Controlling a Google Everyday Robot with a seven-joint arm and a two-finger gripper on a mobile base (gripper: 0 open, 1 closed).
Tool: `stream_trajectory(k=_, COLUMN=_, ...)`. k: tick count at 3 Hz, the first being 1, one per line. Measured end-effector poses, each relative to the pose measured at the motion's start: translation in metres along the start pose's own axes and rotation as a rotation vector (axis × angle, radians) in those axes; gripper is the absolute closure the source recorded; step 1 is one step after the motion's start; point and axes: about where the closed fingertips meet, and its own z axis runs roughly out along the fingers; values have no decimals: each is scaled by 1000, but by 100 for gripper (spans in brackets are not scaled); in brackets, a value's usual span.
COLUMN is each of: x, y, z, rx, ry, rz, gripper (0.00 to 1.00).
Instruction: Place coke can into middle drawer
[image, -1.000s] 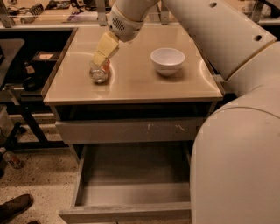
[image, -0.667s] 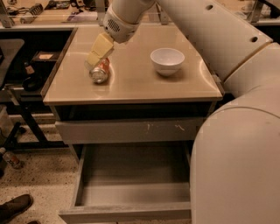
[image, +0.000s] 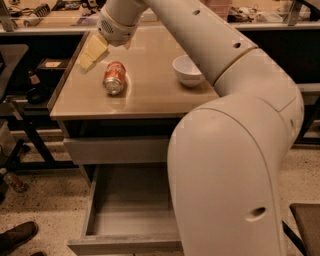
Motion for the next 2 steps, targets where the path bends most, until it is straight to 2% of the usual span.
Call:
stream_trajectory(k=1, x=-6, y=-6, z=22, rx=-2, ry=47, rz=43, gripper=0)
stream_trajectory(k=2, x=-5, y=-6, z=24, rx=-9, ry=39, rz=45, gripper=0)
